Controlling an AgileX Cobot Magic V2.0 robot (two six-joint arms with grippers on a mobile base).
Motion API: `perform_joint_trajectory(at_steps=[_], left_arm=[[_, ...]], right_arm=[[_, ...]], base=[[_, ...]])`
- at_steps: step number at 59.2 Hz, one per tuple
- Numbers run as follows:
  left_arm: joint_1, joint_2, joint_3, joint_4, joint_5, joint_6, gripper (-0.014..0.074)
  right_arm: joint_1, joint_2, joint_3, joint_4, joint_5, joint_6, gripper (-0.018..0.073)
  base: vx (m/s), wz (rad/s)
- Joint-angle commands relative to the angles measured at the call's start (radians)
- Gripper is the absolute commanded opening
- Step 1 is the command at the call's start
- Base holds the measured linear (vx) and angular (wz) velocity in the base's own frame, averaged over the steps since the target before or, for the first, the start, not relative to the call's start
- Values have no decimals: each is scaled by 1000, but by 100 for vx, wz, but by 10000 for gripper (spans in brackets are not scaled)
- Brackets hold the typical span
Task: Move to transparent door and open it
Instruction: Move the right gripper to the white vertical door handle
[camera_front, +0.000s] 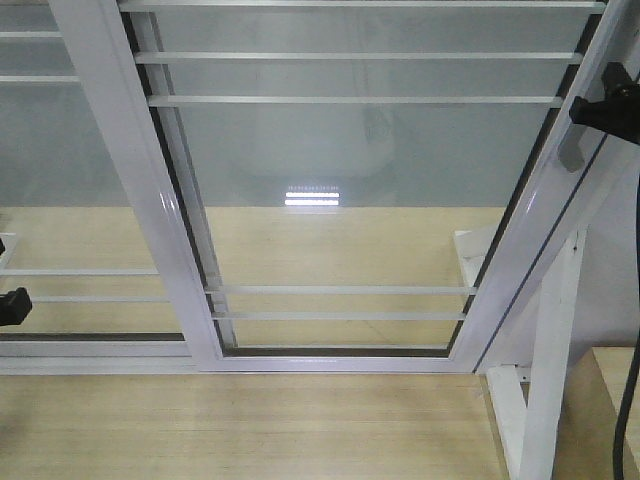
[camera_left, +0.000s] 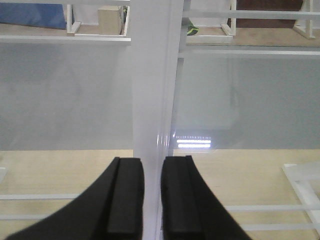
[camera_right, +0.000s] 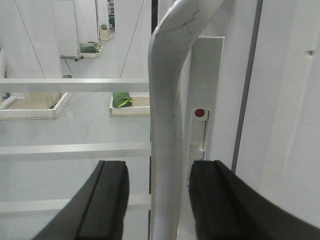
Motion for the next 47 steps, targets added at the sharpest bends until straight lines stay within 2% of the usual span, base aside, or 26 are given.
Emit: perform_joint_trajectory(at_steps=[1,9,29,36,47], left_arm=[[-4,0,-36,-7,-83,-10,277],[-4,0,-36,-7,-73,-10,277],[-4,0,-36,-7,-70,-10,277],[-4,0,-36,-7,-70,-10,277],[-4,0,-36,-7,-72,-10,277]], right_arm=[[-6,17,-87,12,-79,-31,376],[-7,96,-165,58,-78,-101,376],[-7,251,-344,70,-30,-85,375],[-6,279,-374,60,-14,-83,347],[-4,279,-379,-8,-11,-50,278]], base=[[0,0],[0,0],[0,0],[0,0],[0,0]])
